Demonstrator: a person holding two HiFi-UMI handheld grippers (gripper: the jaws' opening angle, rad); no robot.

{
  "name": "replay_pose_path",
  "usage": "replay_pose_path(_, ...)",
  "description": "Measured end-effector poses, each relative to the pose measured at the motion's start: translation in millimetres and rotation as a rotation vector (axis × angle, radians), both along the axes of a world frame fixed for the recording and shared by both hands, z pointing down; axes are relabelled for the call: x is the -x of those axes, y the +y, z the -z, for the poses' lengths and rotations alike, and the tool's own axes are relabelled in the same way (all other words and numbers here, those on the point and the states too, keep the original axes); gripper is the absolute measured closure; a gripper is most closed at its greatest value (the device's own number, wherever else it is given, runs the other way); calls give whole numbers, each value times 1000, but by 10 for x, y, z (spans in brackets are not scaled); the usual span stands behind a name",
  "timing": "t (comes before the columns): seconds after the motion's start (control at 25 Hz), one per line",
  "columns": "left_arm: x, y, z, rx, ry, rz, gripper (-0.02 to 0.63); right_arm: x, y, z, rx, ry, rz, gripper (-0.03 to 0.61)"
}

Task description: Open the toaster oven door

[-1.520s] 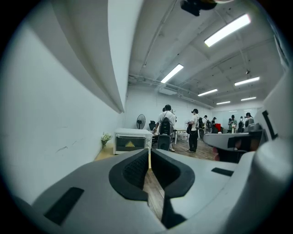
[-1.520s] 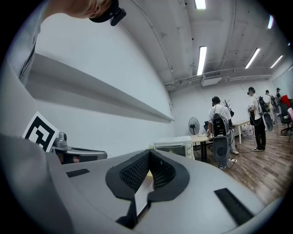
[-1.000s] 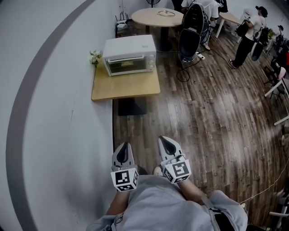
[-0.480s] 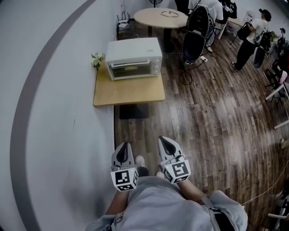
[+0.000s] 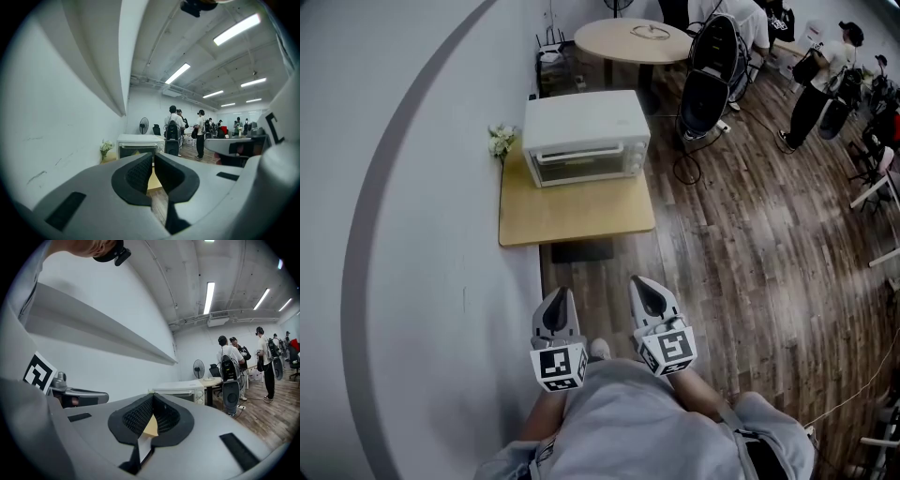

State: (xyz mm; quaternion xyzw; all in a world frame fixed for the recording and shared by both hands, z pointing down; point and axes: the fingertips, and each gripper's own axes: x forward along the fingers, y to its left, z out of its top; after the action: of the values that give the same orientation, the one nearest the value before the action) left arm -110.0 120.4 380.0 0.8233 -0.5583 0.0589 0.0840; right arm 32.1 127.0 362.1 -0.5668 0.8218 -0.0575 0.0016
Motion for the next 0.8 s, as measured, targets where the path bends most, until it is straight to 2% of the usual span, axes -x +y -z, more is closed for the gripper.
replay_pose_path(0.48, 248, -647, -70, 6, 0, -16, 598, 224, -552, -119, 28, 8, -34, 580)
replay_pose_path(0.8, 255, -1151, -119, 10, -28, -4, 598, 154, -1143, -193, 38, 58, -23, 580)
